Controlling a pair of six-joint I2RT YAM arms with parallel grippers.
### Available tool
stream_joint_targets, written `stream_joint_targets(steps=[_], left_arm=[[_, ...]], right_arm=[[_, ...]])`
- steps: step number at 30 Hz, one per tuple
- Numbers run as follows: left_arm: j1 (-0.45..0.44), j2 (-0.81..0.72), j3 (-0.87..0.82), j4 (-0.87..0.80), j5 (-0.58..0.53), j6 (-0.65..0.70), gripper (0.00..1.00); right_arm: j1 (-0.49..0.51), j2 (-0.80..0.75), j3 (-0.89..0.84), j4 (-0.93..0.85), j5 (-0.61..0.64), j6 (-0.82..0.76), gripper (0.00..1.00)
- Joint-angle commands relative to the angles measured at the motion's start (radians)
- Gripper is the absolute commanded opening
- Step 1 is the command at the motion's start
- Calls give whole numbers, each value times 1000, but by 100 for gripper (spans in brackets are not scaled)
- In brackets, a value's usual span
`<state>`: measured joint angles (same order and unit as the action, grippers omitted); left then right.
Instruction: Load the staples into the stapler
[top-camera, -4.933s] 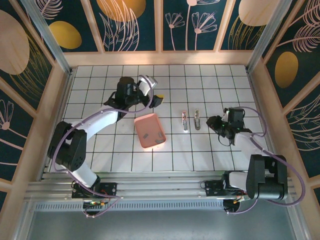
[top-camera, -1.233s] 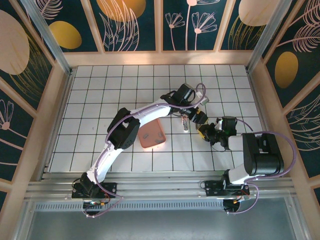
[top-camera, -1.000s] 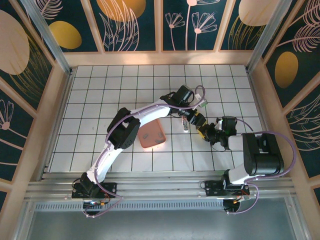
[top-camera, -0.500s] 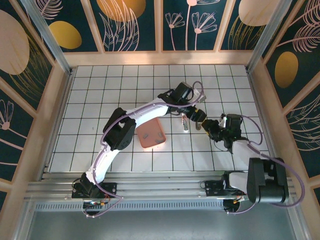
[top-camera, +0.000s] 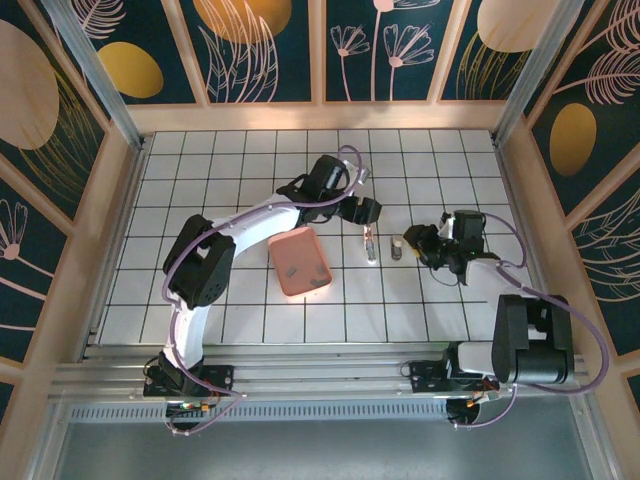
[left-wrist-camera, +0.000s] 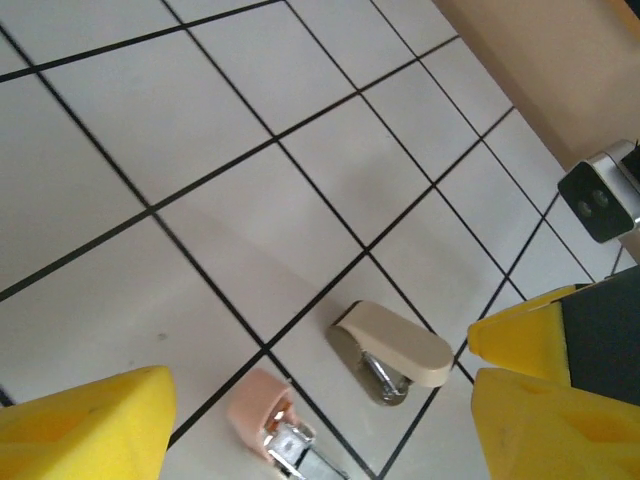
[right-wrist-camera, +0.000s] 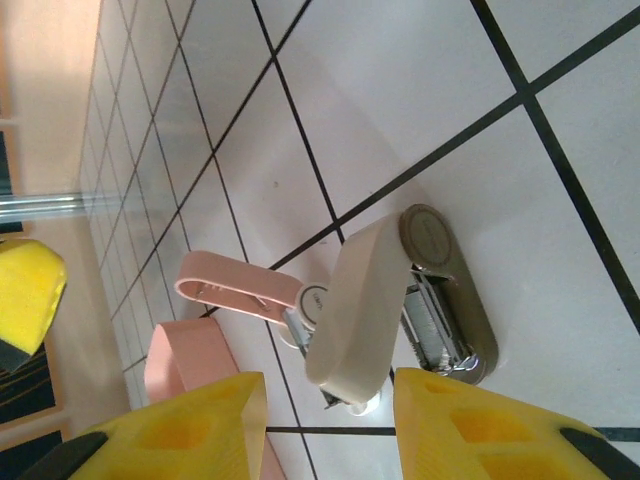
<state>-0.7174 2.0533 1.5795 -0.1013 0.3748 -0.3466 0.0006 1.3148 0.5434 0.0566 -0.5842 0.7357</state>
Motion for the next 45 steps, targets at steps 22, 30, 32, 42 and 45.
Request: stream_joint_targets(steps=[22,30,32,42,45], left_arm=[[2,-57,-34,46,-14,-12,78],[9,-65,-42,52,-14,-18,79],[11,-68,-43,51,-15,-16,79],[14,-64,-42,56,-13,-19,79],[13,-66,-44,53,-14,-16,79]], right_arm=[[-11,-7,89,-240,84,-146,36],[-9,68,194,-272,79,-171,42],[-5,96,196,-261,67,-175,42],[-2,217,91,-197,65,-203,35],[-1,216,82,-204,73,-208,34]])
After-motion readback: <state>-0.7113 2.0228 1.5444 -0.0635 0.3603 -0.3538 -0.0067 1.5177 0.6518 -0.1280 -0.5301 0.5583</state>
